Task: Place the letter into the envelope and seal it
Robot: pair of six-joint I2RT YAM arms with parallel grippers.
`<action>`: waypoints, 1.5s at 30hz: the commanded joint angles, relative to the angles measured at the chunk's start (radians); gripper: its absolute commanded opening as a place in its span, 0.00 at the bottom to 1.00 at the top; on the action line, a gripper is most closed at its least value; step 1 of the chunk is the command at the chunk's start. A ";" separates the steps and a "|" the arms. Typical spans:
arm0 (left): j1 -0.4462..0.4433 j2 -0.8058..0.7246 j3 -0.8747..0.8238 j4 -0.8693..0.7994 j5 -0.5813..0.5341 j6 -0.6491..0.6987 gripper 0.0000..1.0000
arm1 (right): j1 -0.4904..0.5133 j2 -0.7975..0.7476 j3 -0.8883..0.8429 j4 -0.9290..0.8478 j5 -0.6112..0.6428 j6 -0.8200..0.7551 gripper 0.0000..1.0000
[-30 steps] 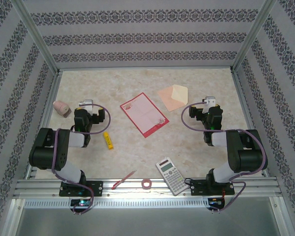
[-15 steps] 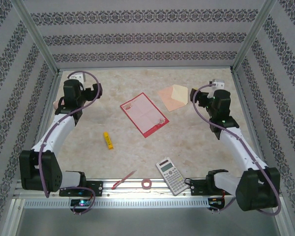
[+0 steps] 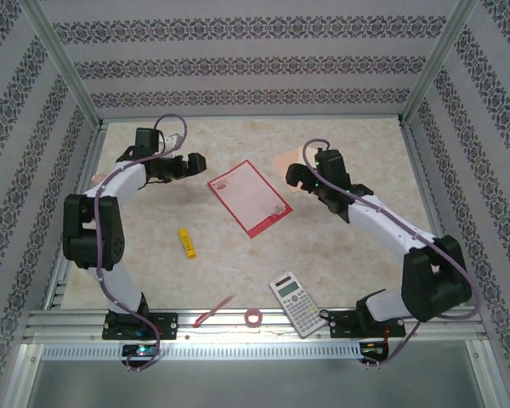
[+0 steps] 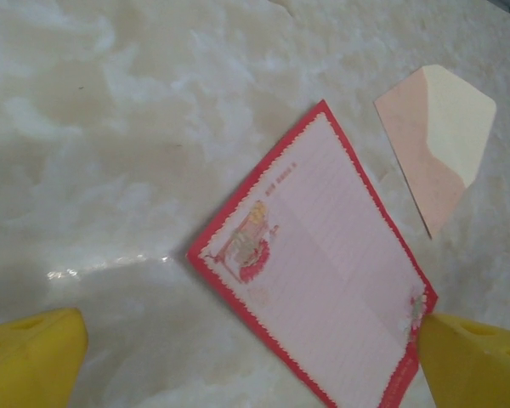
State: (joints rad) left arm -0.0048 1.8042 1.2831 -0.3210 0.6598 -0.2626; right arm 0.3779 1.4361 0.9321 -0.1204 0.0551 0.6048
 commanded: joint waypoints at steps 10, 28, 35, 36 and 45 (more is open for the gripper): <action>-0.038 0.157 0.094 -0.079 0.069 0.074 0.99 | 0.006 0.116 0.009 0.109 -0.170 0.128 0.98; -0.088 0.248 0.131 -0.005 0.014 0.030 0.96 | 0.004 0.231 0.001 0.202 -0.256 0.196 0.98; -0.095 0.282 0.160 -0.002 0.010 0.024 0.94 | 0.008 0.236 -0.020 0.212 -0.253 0.199 0.98; -0.097 0.285 0.166 -0.001 0.015 0.022 0.94 | 0.008 0.237 -0.022 0.212 -0.254 0.199 0.98; -0.124 0.291 0.182 0.001 0.027 0.008 0.93 | 0.009 0.251 -0.023 0.217 -0.252 0.199 0.98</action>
State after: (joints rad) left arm -0.1051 2.0754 1.4406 -0.3412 0.6739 -0.2417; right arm 0.3824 1.6657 0.9245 0.0765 -0.1864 0.7906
